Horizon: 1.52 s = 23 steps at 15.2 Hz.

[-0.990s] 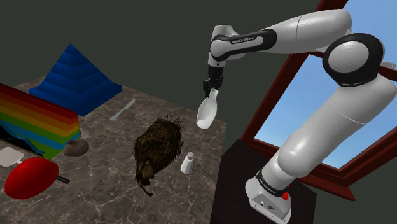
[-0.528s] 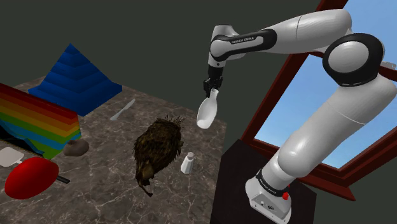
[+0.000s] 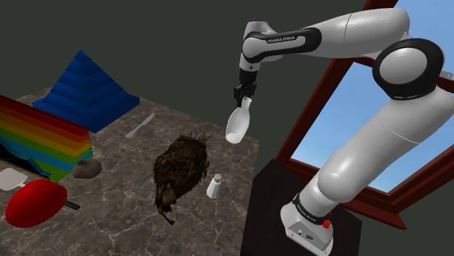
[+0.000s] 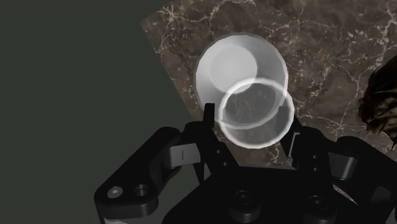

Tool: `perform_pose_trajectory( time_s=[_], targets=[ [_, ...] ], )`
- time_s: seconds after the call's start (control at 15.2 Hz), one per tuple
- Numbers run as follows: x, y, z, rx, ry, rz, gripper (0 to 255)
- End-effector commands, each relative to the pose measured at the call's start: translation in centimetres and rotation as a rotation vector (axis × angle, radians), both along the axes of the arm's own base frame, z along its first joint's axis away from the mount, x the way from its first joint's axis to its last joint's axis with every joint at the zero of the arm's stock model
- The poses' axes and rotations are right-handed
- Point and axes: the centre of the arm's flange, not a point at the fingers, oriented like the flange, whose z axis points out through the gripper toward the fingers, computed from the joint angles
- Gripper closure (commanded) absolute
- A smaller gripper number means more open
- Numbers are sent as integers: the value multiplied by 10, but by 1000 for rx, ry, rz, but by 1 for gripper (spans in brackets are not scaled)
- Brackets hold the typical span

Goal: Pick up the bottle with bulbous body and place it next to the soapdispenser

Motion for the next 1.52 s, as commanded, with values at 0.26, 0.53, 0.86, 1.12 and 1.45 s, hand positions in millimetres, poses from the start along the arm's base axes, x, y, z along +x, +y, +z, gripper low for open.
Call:
perform_pose_trajectory(
  time_s=[0.26,0.53,0.86,1.12,1.45],
  targets=[
    [0,-1,32,0,0,0,255],
    [0,-1,53,0,0,0,255],
    [0,-1,80,0,0,0,255],
    [0,-1,101,0,0,0,255],
    [0,-1,127,0,0,0,255]
  ],
)
